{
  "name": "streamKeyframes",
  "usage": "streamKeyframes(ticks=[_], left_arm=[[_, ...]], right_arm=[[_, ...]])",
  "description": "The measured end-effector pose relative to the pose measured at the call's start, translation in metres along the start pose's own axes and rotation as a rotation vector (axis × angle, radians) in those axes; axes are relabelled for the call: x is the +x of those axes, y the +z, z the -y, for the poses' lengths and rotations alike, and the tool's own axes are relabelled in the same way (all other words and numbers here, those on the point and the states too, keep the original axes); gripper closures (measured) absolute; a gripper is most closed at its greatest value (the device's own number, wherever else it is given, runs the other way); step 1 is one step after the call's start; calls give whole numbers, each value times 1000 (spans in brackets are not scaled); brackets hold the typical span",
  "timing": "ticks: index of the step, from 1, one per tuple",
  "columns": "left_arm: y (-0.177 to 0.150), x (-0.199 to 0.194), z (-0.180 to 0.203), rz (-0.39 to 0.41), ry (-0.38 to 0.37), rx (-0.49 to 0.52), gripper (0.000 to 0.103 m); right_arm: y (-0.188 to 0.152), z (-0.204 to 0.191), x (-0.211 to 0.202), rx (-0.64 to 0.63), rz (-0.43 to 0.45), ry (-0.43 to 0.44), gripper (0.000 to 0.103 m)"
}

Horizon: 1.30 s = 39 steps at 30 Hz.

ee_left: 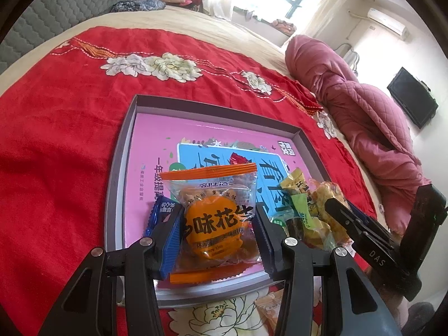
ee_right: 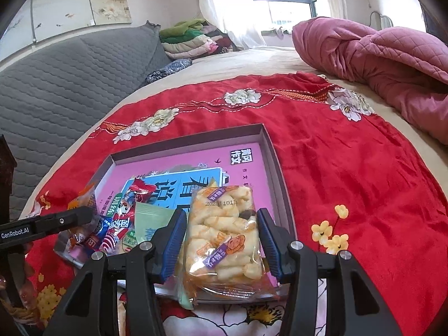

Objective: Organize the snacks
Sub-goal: 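Lower both bags into the tray and open both tools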

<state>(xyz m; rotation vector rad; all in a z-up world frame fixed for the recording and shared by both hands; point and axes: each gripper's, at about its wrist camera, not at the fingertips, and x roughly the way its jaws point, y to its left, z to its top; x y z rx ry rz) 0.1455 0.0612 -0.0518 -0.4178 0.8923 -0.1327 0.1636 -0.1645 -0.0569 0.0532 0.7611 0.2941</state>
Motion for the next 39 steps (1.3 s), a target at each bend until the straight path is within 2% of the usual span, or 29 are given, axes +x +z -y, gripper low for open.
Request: streamKeyframes(ticks=[14,18,33,39], left_arm=[[-1,2,-1,-21,3,-11,46],[-1,1,1,-17,1,-7,38],[2,-9,3,4,-4,2,37],[3,-17,6,17,0,10,33]], right_arm=[[-1,9,-13,25,13,-33,51],[-1,11,-16,30,18,-40,50],[2,12,-23,40,36,-42,49],[4,11,-30,47,50,-30,45]])
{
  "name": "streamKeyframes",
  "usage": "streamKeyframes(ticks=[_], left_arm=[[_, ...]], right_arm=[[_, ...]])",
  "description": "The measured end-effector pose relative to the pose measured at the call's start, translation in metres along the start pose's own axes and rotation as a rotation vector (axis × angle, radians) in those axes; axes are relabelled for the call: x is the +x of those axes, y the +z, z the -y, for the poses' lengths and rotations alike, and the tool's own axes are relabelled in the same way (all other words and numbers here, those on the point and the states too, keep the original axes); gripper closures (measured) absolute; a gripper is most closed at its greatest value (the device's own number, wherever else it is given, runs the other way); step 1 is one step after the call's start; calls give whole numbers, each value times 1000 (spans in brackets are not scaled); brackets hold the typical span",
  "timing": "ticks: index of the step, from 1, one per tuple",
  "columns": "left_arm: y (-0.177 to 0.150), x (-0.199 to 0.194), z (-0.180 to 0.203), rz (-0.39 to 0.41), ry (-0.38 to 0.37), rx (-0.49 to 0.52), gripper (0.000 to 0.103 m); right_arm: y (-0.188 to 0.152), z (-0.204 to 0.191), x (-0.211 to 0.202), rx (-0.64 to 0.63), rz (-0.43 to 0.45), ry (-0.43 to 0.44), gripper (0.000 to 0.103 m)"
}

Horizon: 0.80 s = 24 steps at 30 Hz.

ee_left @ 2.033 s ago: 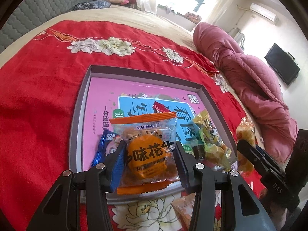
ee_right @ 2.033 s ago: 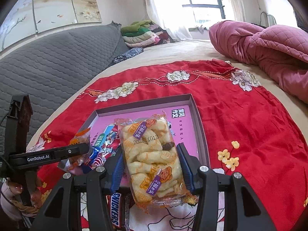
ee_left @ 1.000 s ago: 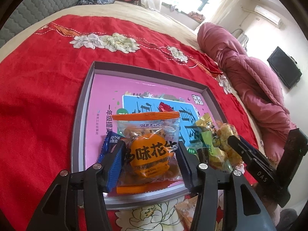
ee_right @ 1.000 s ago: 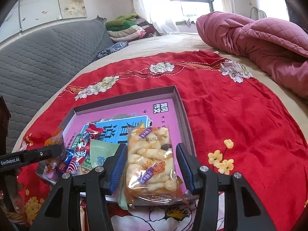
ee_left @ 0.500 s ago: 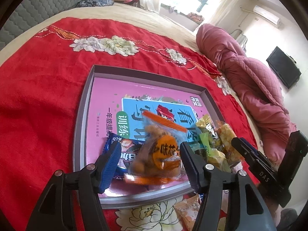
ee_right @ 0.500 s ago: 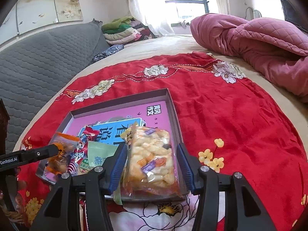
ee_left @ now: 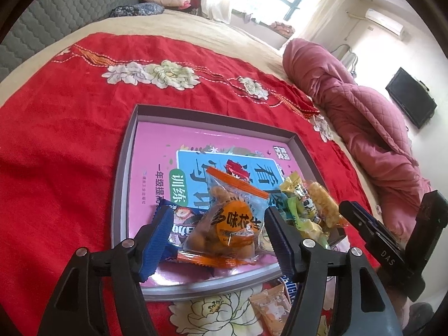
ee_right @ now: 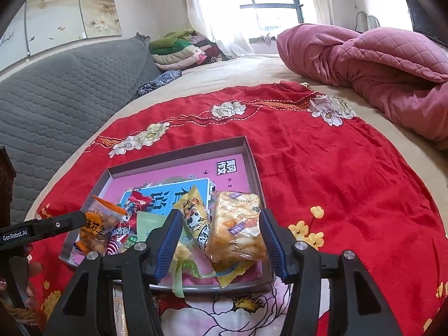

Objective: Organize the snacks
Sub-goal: 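Lower both bags into the tray and open both tools, then withdraw both open tools from the tray toward the Snickers bar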

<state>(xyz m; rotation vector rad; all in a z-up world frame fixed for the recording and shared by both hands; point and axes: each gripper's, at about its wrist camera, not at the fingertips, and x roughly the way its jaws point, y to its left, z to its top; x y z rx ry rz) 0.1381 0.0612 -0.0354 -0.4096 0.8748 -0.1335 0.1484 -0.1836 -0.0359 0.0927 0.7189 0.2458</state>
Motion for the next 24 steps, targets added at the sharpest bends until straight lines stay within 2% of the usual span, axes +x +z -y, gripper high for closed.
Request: streamKeyframes(ticks=[14,24], left_arm=[[-1,-15,7,-6,-10,12,33],[-9,-26,13,-26,-31,17,33]], right_arm=[[1,-10,-27,-5,25,51,41],[-6,-21,-38,-36,4,83,41]])
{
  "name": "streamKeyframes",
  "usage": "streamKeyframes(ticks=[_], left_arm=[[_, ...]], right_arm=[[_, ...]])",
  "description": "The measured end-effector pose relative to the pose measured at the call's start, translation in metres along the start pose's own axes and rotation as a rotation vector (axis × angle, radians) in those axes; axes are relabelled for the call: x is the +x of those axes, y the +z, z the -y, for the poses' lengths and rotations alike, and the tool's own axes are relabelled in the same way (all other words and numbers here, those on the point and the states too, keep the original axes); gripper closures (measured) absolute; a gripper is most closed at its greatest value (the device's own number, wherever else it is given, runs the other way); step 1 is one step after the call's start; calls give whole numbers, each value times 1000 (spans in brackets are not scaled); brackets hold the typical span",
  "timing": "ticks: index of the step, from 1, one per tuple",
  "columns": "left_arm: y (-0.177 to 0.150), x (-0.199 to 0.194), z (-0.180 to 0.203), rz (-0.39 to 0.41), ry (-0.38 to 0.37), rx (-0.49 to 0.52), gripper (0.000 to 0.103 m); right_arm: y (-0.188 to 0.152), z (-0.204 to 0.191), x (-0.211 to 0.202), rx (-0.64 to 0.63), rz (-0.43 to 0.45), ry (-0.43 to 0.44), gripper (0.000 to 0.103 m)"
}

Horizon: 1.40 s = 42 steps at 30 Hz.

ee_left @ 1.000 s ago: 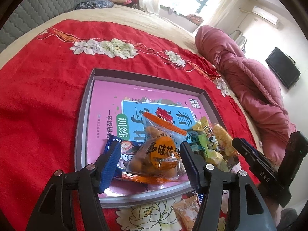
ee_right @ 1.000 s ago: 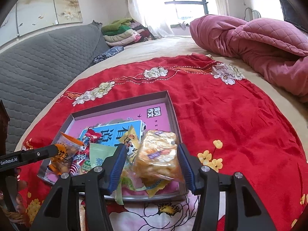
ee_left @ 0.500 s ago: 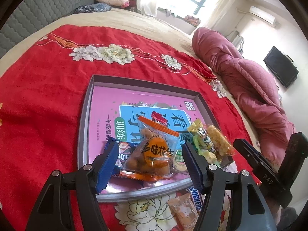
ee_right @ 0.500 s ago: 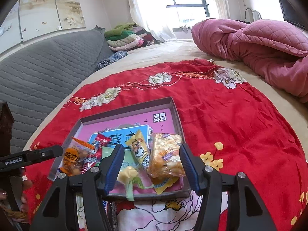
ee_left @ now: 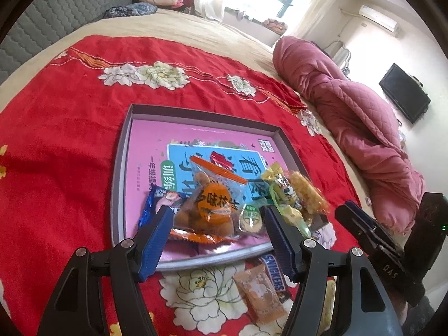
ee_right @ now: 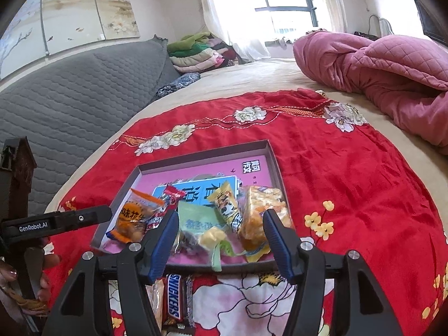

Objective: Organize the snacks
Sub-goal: 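Withdraw both open tools from the tray toward the Snickers bar, then move the right tool down over the Snickers bar while the left tool approaches the tan wafer bag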

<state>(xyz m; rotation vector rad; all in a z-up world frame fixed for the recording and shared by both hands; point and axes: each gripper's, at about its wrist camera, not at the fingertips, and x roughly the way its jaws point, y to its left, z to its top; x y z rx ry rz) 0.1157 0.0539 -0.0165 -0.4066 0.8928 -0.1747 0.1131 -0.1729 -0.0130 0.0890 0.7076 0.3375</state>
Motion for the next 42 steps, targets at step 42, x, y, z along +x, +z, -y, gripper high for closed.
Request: streamKeyframes(ticks=[42], left_arm=[[-61,45,18,-334,-123,-77,32]], right_arm=[[-59,-21,3,-137,-259,11,41]])
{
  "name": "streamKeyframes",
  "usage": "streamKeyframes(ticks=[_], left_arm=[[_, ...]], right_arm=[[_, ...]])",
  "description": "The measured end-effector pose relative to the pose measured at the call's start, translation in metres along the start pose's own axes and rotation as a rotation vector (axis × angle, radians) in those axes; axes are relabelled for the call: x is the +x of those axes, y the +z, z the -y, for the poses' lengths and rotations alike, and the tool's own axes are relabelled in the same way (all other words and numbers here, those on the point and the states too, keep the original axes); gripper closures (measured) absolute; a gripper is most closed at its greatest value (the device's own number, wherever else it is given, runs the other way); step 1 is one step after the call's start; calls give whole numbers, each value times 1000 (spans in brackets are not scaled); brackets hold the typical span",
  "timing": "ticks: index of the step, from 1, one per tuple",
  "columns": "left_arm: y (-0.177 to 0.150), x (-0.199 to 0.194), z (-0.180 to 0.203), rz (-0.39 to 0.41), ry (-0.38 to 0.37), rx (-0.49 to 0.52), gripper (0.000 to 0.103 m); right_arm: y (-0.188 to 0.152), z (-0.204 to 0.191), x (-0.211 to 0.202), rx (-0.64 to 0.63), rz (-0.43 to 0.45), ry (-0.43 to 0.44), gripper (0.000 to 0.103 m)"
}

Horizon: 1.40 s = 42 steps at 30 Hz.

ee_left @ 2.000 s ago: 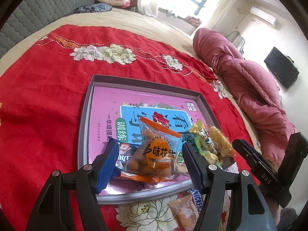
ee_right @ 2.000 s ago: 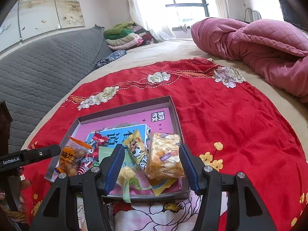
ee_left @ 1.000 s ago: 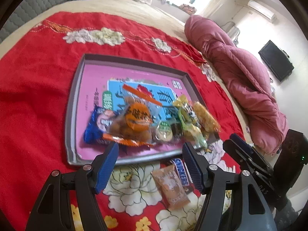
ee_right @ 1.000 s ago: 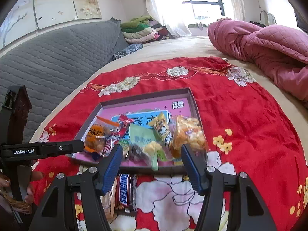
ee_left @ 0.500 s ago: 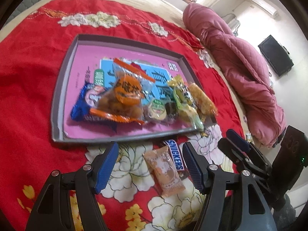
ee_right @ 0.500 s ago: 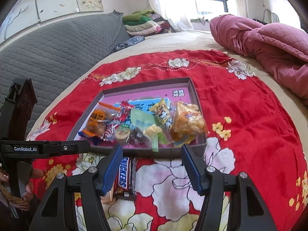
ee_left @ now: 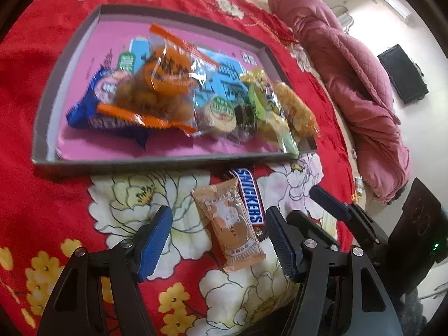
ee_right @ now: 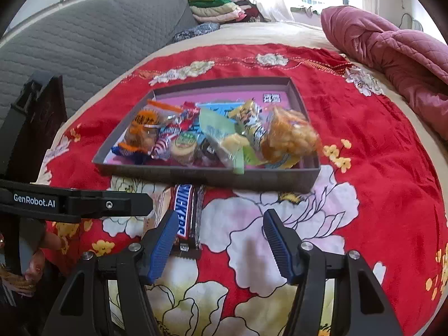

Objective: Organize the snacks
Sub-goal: 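Move the right tool down over the Snickers bar while the left tool approaches the tan wafer bag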

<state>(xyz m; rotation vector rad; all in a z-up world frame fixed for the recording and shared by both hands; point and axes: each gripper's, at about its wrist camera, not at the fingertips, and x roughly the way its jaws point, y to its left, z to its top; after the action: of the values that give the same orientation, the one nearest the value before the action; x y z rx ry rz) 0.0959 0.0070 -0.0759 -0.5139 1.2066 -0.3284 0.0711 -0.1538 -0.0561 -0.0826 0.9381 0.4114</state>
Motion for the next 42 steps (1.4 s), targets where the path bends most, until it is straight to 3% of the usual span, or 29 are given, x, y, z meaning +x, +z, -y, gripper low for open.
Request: streamKeyframes(ticks=[21,27,42], left_arm=[[-3,19,-1,-51,-9,-50,33],[-3,26,1,-63,49,-23,42],[-2,20,-12,-81,80,-32,64]], right_arm=[[-11,-7,16,-31,-65,11,41],[-11,-10,20,-42,-75,11,41],[-8,-28,43,-76,-74,-14,41]])
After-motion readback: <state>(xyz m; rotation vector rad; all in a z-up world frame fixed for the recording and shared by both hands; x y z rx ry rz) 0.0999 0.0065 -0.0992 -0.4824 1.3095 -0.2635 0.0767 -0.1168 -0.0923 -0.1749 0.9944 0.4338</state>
